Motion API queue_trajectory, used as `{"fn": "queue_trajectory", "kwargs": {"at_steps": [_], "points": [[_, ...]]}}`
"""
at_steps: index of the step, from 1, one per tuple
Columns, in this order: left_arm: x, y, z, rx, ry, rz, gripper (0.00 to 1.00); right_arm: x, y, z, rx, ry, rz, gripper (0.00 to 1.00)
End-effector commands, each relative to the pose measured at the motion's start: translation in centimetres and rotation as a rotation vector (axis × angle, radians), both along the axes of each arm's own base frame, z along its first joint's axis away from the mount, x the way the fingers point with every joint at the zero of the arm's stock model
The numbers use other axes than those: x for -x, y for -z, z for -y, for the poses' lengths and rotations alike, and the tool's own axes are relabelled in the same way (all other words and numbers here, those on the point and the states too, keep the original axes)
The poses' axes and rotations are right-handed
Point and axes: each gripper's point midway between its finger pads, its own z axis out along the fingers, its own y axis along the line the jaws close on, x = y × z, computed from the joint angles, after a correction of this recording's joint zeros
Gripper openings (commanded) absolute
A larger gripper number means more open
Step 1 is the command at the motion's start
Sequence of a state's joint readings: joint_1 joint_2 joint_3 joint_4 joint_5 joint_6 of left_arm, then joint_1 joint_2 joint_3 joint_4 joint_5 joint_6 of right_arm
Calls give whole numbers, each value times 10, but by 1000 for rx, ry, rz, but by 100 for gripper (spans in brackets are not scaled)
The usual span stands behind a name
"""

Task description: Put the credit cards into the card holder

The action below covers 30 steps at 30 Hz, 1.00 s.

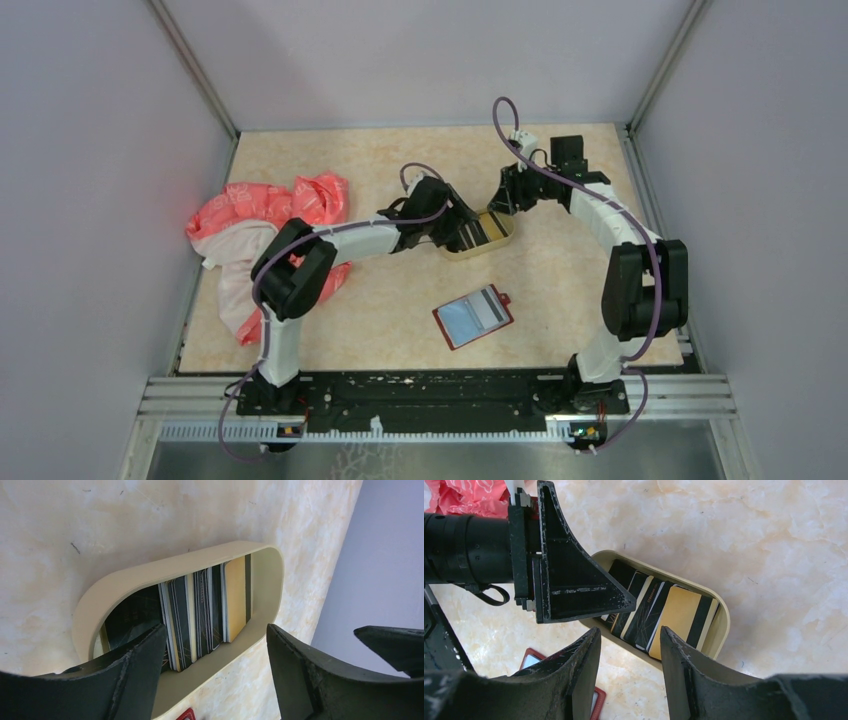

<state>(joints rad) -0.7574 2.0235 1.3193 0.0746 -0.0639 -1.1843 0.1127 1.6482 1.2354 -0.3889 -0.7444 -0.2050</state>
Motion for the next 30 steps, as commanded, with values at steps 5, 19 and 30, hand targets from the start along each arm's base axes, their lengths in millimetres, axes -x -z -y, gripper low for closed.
{"fn": "queue_trajectory", "kwargs": {"at_steps": [5, 19, 30], "points": [[-5, 8, -3, -79, -55, -72, 82, -2, -27, 1, -33, -5, 77, 47], [-13, 3, 4, -125, 18, -2, 78, -5, -5, 4, -7, 7, 10, 47], [35, -89, -21, -81, 368, 630, 78, -14, 35, 10, 134, 19, -32, 61]]}}
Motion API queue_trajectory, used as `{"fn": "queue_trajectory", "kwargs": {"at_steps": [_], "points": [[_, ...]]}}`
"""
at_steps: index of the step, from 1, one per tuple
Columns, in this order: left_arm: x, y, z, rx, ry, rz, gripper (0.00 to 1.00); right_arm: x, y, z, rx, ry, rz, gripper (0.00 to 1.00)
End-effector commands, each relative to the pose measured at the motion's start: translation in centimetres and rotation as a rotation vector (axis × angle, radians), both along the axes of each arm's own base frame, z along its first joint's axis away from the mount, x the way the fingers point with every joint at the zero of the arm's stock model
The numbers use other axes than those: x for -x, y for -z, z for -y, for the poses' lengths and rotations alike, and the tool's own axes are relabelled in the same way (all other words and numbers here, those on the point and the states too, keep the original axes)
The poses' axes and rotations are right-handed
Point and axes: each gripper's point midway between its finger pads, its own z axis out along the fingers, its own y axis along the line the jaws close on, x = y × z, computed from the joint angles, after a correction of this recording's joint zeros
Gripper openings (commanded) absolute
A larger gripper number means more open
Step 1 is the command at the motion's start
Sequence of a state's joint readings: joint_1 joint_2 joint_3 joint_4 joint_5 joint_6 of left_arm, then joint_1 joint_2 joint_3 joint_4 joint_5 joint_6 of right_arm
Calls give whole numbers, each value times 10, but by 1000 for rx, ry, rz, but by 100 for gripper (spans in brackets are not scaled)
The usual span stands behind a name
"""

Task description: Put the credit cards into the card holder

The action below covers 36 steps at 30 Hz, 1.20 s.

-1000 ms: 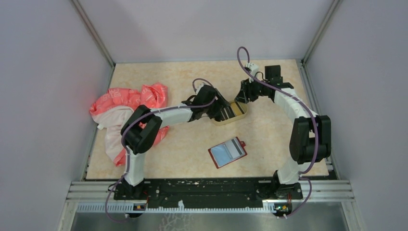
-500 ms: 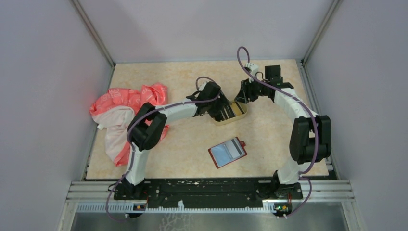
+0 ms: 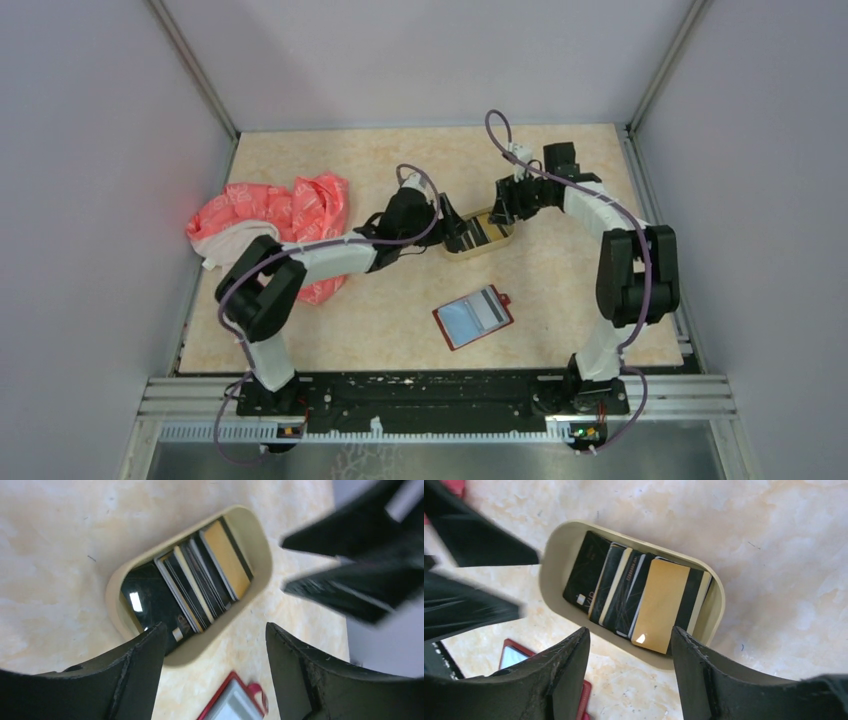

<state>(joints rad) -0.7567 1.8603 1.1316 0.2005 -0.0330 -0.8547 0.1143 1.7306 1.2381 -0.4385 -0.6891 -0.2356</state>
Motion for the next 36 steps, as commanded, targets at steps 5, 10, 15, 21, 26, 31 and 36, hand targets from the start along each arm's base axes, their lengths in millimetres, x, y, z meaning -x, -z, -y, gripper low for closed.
{"fn": "queue_trajectory", "kwargs": {"at_steps": [5, 10, 15, 21, 26, 31, 36], "points": [[30, -98, -24, 5, 296, 647, 82, -20, 5, -10, 165, -17, 87, 70], [27, -94, -59, -73, 252, 782, 99, -30, 15, -14, 253, 21, 99, 72], [32, -85, -68, -37, 296, 861, 99, -36, 30, -17, 342, 57, 96, 73], [38, -68, -66, -18, 341, 861, 99, -39, 45, -14, 385, 92, 65, 73], [41, -64, -61, -9, 376, 854, 99, -38, 59, -14, 414, 96, 39, 72], [46, -64, -59, 2, 396, 865, 99, -33, 67, -17, 409, 75, 5, 62], [47, -64, -58, 9, 406, 865, 99, -30, 61, -25, 370, 52, -7, 48]]}}
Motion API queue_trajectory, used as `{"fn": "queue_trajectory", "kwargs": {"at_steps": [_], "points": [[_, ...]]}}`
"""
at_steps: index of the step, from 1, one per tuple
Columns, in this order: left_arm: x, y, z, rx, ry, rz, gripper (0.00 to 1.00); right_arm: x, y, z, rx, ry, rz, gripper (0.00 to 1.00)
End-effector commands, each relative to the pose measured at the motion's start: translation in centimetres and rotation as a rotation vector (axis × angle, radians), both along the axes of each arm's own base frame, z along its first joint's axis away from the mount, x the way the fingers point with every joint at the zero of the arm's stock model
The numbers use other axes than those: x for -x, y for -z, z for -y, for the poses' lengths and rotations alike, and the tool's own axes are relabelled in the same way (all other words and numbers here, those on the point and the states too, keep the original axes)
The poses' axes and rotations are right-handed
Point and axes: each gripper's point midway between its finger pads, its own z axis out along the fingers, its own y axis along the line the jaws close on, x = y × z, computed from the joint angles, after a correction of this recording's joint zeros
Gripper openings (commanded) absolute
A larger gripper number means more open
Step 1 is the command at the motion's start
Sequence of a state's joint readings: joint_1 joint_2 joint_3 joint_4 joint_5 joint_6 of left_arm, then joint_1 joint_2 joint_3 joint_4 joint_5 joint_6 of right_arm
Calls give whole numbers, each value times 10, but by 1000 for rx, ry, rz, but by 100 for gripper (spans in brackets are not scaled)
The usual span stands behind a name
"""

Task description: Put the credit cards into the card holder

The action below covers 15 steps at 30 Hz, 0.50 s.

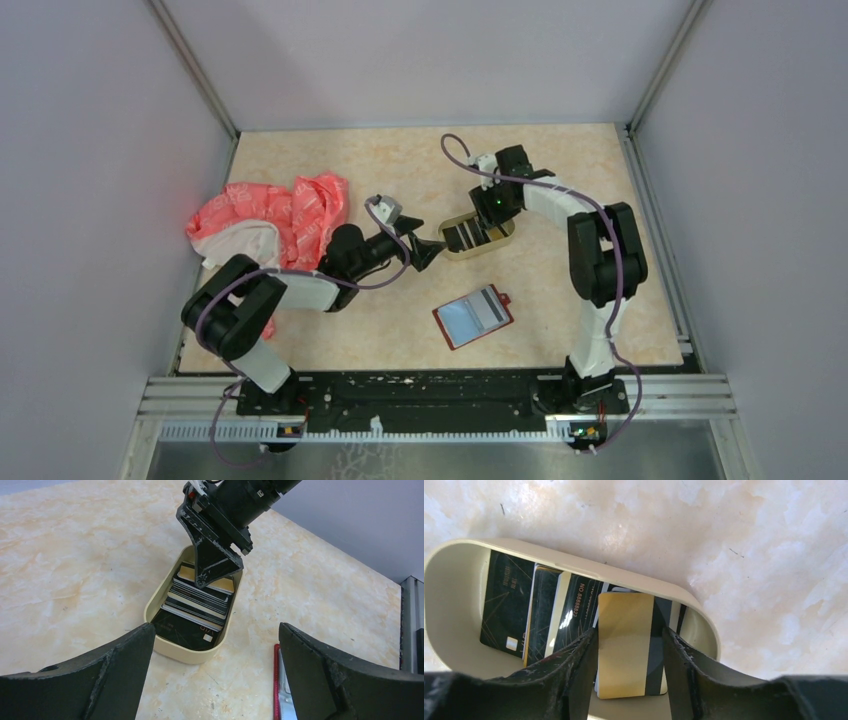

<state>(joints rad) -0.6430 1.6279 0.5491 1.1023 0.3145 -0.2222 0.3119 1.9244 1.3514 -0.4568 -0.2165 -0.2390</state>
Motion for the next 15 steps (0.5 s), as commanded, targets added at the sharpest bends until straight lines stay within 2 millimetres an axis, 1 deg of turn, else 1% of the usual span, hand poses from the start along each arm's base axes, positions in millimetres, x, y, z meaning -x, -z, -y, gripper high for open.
{"fn": "queue_trajectory", "kwargs": {"at_steps": [1, 5, 8, 12, 15], "points": [[2, -8, 3, 18, 33, 47, 99, -4, -8, -13, -41, -18, -4, 45], [3, -7, 3, 19, 39, 46, 99, 0, -11, -19, -74, -36, -19, 36], [3, -7, 4, 22, 43, 44, 99, 2, -16, -24, -102, -46, -26, 31], [3, -6, 5, 22, 48, 43, 99, 1, -24, -25, -110, -49, -8, 28], [4, -7, 5, 23, 52, 44, 99, -4, -33, -19, -86, -35, 35, 27]]}}
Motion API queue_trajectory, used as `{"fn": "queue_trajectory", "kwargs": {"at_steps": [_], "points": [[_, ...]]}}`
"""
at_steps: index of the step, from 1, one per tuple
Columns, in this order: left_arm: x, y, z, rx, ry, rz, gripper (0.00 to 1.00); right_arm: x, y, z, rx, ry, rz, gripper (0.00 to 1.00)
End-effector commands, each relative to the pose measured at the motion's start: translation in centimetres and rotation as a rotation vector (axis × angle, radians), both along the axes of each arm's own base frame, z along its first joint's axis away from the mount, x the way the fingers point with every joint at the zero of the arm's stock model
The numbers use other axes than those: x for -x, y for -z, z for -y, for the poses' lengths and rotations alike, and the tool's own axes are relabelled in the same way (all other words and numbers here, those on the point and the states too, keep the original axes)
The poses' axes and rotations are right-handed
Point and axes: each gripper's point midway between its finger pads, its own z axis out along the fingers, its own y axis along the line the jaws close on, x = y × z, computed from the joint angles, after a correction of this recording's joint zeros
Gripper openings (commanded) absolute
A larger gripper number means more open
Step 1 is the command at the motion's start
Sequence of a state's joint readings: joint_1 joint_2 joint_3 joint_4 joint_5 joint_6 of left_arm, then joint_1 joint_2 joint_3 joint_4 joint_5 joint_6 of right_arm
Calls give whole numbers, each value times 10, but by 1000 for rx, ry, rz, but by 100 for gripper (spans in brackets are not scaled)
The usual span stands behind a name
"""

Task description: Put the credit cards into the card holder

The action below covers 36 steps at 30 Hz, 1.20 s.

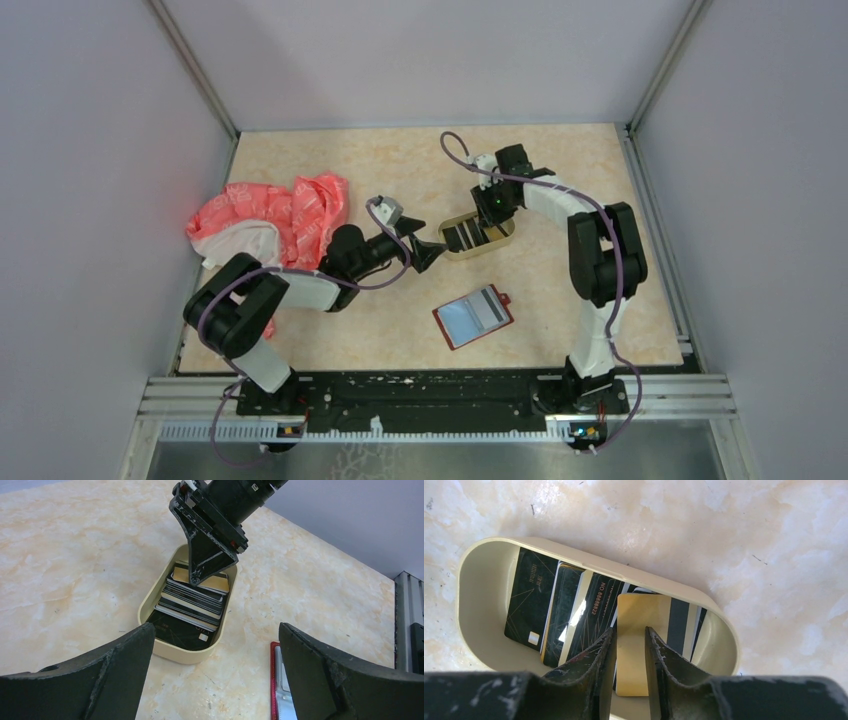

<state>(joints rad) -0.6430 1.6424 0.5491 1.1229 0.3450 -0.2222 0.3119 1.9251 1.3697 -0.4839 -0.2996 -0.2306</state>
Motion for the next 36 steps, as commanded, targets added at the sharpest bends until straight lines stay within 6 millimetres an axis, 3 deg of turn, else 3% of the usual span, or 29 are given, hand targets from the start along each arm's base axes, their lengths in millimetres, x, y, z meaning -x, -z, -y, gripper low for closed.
{"fn": "queue_trajectory", "kwargs": {"at_steps": [1, 5, 12, 15, 18, 25, 36], "points": [[1, -7, 1, 20, 21, 37, 99, -12, -29, -3, -5, 11, 85, 27], [1, -8, 2, 21, 25, 38, 99, -17, -34, 6, 37, 24, 131, 27], [1, -7, 2, 21, 28, 36, 99, -12, -30, 2, 33, -6, 115, 51], [2, -7, 2, 21, 30, 36, 99, -11, -22, 0, 54, -13, 105, 56], [2, -7, 2, 23, 32, 38, 99, -14, -16, 3, 89, -1, 102, 55], [3, -8, 2, 25, 35, 42, 99, -21, -21, 16, 148, 37, 150, 42], [3, -8, 2, 25, 34, 41, 99, -25, -31, 22, 175, 44, 193, 37]]}}
